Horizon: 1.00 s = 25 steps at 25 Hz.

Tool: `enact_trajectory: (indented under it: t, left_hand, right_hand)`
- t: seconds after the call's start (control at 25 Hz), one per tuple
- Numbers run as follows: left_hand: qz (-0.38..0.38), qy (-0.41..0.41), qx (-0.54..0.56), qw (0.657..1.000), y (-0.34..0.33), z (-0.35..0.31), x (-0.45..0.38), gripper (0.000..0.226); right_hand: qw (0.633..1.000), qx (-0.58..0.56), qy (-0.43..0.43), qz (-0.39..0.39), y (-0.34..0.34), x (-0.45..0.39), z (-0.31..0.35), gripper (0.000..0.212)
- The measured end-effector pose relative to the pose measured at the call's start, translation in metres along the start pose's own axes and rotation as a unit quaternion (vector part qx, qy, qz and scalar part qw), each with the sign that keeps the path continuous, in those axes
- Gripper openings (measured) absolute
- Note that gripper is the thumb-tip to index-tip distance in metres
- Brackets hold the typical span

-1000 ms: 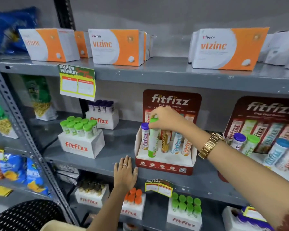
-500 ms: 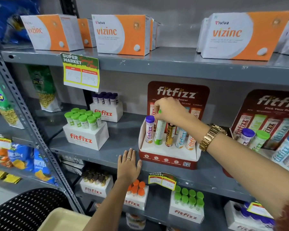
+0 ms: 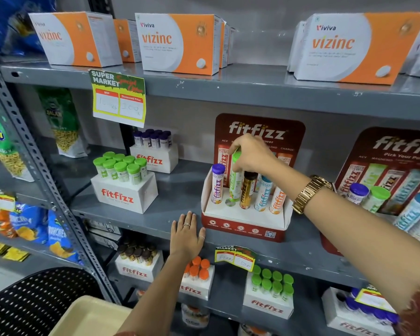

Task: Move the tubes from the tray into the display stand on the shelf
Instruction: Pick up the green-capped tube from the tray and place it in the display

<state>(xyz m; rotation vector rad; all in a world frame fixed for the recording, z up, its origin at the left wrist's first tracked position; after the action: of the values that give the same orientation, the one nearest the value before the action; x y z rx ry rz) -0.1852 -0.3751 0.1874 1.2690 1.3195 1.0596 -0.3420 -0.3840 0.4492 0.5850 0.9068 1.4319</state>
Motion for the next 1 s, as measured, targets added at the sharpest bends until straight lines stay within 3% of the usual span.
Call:
enact_trajectory:
  t: [0.4,0.64,1.0]
  left_hand:
    - [0.008,0.006,-0.002,1.000,0.000,0.000,-0.001,0.057]
    - [0.001,0.005,0.008,1.000,-0.002,0.001,-0.002,0.057]
    - [-0.006,0.008,0.018,1.000,-0.004,0.002,-0.002,0.058]
  right_hand:
    - [0.999,-0.034,0.019,0.002,-0.015,-0.013,-0.007,0.048]
    - [0.998,-0.056,0.000,0.033,-0.032,-0.019,-0.015,0.058]
    - [0.996,-0.023,0.013,0.081,-0.052,-0.030,-0.026,0.057]
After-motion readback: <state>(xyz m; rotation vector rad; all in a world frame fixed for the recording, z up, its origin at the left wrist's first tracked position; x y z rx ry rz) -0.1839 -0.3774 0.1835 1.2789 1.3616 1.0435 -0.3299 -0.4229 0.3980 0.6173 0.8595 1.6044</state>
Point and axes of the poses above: each hand's wrist, its own x-axis away from the middle knuckle, its own y-axis out of the back of the hand, z = x × y, the point moved 5 cm from there along -x, towards the middle knuckle, and after that the axes turned 8 degrees about -x, right-handed, at the moved point
